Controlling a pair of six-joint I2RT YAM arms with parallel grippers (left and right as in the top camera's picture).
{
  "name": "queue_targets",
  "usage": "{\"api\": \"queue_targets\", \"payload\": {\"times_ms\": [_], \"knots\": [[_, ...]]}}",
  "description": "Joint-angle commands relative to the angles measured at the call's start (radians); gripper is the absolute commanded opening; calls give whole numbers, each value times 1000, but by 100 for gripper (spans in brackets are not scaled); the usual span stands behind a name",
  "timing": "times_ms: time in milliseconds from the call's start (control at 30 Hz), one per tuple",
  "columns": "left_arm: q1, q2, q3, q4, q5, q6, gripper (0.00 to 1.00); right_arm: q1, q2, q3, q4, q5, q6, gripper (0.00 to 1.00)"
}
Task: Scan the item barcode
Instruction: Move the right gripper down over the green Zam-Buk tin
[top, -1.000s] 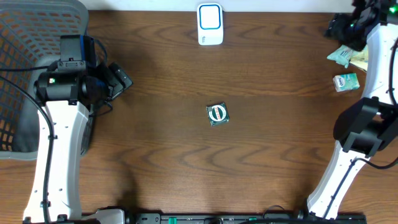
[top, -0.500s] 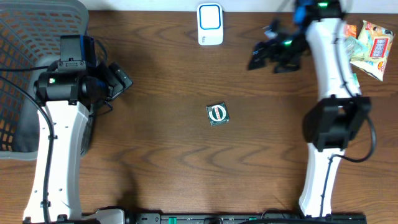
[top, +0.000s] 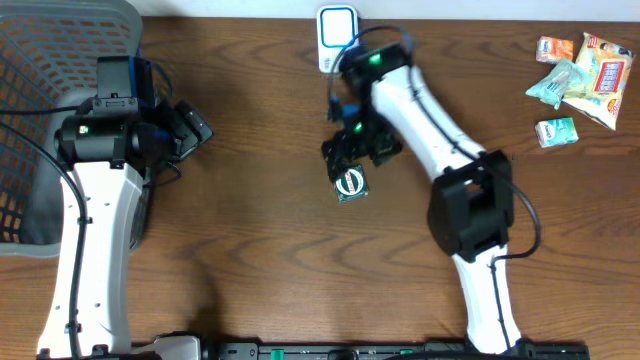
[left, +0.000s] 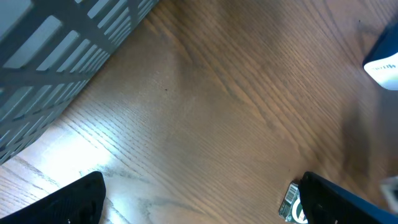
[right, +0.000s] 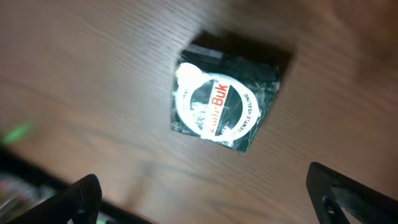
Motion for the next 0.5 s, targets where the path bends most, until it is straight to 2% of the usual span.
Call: {"api": "queue_targets", "payload": {"times_ms": [0,167,267,467], "knots": [[5,1,-1,0,-13,-1,98,52,10,-37,37,179,169,99],[5,1,-1,0,-13,-1,98,121,10,-94,68,227,208,99],[5,1,-1,0,-13,-1,98,146,10,-118,77,323,267,99],[5,1,-1,0,-13,-1,98,152,10,-153,119,393,313,91]]}}
